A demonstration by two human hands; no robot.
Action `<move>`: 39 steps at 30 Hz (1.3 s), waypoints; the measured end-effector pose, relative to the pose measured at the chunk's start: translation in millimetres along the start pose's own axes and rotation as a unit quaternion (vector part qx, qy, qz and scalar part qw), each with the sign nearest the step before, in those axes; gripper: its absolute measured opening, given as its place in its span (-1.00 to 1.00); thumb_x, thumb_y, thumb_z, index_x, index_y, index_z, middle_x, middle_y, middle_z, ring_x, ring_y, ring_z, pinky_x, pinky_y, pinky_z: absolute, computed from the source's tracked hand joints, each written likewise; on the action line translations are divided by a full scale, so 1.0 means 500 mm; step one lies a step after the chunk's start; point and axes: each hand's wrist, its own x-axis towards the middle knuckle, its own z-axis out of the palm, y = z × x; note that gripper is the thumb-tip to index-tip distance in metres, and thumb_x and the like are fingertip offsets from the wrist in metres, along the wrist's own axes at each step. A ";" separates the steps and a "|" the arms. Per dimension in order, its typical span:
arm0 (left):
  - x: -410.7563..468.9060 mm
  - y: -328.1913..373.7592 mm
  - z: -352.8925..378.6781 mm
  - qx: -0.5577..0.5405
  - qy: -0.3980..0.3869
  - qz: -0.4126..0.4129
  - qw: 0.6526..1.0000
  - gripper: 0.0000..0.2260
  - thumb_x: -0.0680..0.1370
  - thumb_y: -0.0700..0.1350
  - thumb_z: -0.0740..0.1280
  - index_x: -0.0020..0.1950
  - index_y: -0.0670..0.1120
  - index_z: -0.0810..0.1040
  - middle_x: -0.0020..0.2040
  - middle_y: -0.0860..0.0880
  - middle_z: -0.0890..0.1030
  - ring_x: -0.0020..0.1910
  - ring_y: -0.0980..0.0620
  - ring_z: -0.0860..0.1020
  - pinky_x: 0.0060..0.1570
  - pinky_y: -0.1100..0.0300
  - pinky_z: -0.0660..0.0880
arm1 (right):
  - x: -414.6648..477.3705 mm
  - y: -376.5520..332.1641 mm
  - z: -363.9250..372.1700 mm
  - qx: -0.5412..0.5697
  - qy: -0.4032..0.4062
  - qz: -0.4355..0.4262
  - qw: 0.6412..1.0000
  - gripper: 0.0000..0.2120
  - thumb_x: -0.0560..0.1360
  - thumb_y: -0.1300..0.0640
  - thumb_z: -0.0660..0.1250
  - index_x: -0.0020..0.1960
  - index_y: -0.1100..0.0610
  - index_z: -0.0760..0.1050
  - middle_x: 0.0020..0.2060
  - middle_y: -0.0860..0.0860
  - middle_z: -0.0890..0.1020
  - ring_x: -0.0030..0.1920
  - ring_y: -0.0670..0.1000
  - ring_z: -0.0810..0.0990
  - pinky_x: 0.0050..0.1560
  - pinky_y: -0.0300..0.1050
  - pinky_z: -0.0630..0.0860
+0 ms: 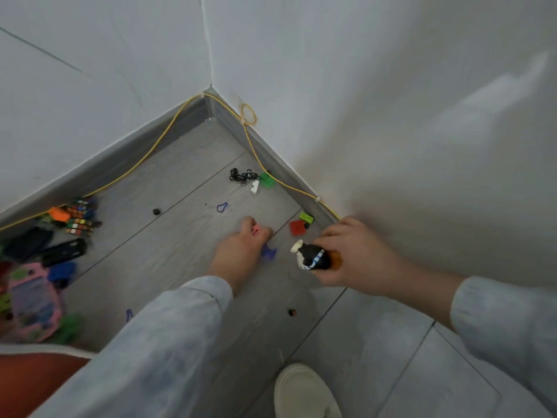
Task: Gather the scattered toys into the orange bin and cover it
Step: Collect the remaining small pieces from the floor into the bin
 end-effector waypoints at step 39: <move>-0.833 -0.299 -0.377 -0.234 0.149 -0.278 0.920 -0.56 0.50 -0.24 0.34 0.34 0.04 0.43 0.28 -0.04 0.38 0.21 -0.07 0.43 0.05 0.21 0.43 | 0.000 -0.899 -0.103 -0.118 -0.072 -0.349 0.927 -0.68 0.43 -0.24 0.25 0.12 -0.17 0.53 0.10 -0.24 0.54 0.24 -0.02 0.30 -0.05 0.05 0.34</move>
